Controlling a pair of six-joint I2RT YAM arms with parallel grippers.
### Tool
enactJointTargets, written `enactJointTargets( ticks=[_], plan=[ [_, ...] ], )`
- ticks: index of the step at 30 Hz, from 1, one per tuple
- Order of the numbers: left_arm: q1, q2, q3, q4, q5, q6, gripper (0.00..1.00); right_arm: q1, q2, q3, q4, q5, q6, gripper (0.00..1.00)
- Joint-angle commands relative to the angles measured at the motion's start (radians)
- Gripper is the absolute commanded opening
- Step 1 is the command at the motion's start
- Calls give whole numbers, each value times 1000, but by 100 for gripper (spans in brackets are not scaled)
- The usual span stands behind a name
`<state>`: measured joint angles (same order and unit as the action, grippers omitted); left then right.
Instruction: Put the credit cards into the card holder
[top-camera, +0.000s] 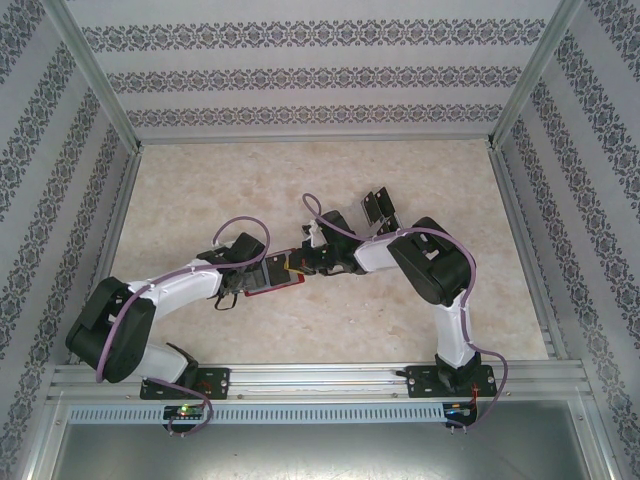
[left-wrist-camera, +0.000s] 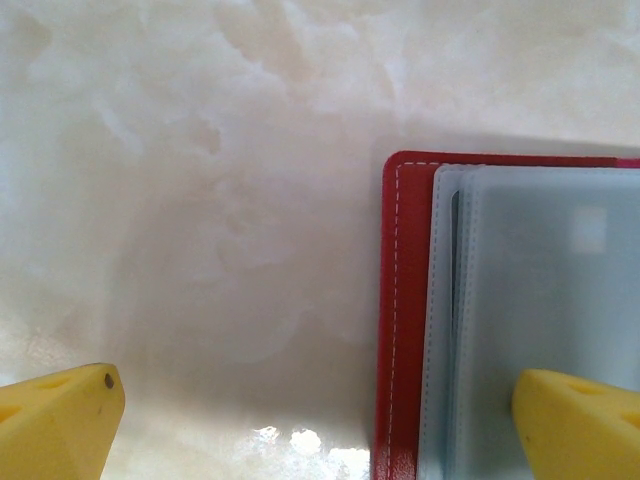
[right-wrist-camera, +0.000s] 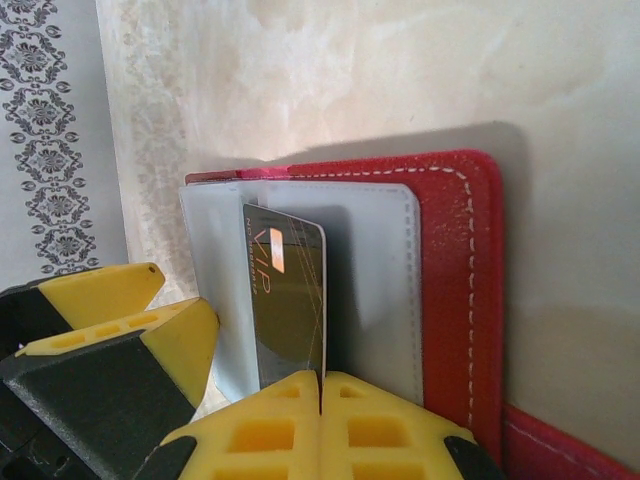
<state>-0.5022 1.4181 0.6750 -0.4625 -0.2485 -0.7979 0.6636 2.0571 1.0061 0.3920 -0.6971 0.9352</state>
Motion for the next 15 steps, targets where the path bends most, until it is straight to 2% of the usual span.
enactJointTargets(
  ticks=[1, 15],
  plan=[
    [8, 3, -43, -89, -40, -10, 100, -10, 13, -21, -85, 39, -26, 0],
    [8, -10, -62, -90, -43, -20, 100, -16, 21, -28, -95, 62, -12, 0]
  ],
)
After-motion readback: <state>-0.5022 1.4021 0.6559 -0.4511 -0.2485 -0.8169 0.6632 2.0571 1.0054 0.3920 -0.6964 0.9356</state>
